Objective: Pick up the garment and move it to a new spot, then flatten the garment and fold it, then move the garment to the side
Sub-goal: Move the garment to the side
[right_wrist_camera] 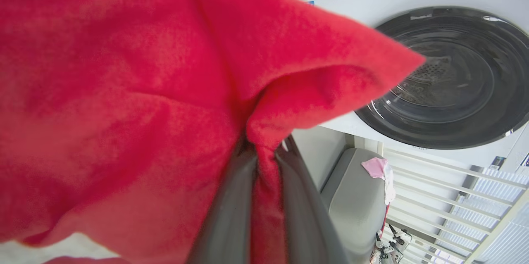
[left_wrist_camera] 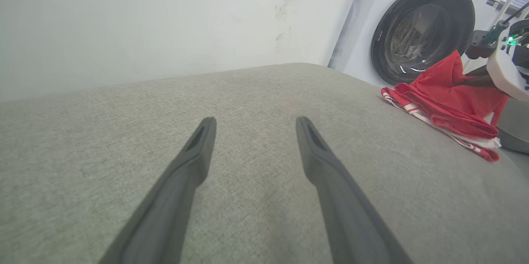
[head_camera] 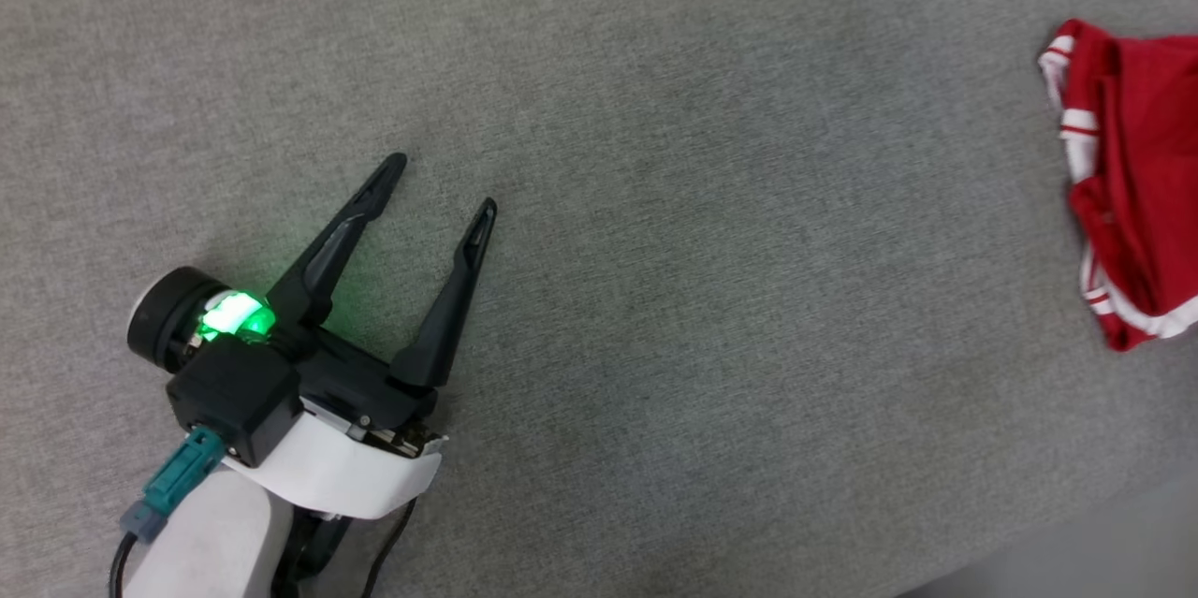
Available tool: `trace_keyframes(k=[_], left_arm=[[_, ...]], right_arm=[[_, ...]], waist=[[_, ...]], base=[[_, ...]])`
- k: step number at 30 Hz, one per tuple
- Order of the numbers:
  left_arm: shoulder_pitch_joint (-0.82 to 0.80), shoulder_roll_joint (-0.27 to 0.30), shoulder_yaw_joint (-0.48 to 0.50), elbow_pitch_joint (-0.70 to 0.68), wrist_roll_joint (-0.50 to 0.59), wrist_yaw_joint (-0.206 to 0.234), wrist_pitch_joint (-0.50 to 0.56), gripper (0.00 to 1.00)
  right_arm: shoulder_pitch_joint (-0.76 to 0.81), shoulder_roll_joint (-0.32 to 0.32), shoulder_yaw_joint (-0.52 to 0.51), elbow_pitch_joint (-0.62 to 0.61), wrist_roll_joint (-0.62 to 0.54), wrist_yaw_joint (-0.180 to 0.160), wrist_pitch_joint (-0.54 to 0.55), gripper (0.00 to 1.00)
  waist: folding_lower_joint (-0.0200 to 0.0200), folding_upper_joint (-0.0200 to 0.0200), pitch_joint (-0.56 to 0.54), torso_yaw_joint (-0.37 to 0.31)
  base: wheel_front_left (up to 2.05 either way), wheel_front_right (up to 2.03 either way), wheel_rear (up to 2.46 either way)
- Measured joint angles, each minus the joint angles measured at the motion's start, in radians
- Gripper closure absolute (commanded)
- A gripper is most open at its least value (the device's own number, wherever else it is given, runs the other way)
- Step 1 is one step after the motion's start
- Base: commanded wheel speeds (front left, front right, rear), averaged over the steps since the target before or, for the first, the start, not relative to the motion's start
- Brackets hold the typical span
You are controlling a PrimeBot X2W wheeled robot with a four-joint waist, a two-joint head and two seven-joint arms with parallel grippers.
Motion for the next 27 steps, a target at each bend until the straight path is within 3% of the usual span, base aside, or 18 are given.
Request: trace_keyframes(k=[10, 11, 12, 13, 19, 27], left_arm=[[-0.008, 0.008, 0.014, -0.019, -0.002, 0.000, 0.000, 0.00], [-0.008, 0.005, 0.015, -0.018, -0.002, 0.000, 0.000, 0.00], [-0.008, 0.002, 0.016, -0.016, -0.003, 0.000, 0.000, 0.00], [-0.008, -0.002, 0.017, -0.013, -0.003, 0.000, 0.000, 0.00], [-0.004, -0.051, 0.034, 0.005, -0.013, 0.000, 0.000, 0.00], [0.069, -0.126, 0.110, 0.040, -0.029, 0.000, 0.000, 0.00]], right_arm=[[-0.038, 0.036, -0.152, 0.147, -0.116, 0.000, -0.081, 1.00], [-0.038, 0.040, -0.164, 0.147, -0.124, 0.000, -0.086, 0.74], [-0.038, 0.043, -0.174, 0.146, -0.131, 0.000, -0.091, 0.09], [-0.038, 0.048, -0.188, 0.144, -0.136, 0.000, -0.091, 0.00], [-0.037, 0.057, -0.210, 0.104, -0.164, 0.000, -0.072, 0.00], [-0.024, 0.103, -0.230, -0.044, -0.103, 0.000, -0.106, 0.00]], waist=[[-0.0001, 0.0000, 0.042, 0.045], [0.0000, 0.0000, 0.039, 0.047], [-0.0001, 0.0000, 0.035, 0.049], [-0.0001, 0.0000, 0.029, 0.051], [-0.0001, 0.0000, -0.030, 0.065], [-0.0002, 0.0000, -0.163, 0.093]], base=[[0.00, 0.00, 0.00], [0.00, 0.00, 0.00], [0.00, 0.00, 0.00], [0.00, 0.00, 0.00], [0.00, 0.00, 0.00], [0.00, 0.00, 0.00]])
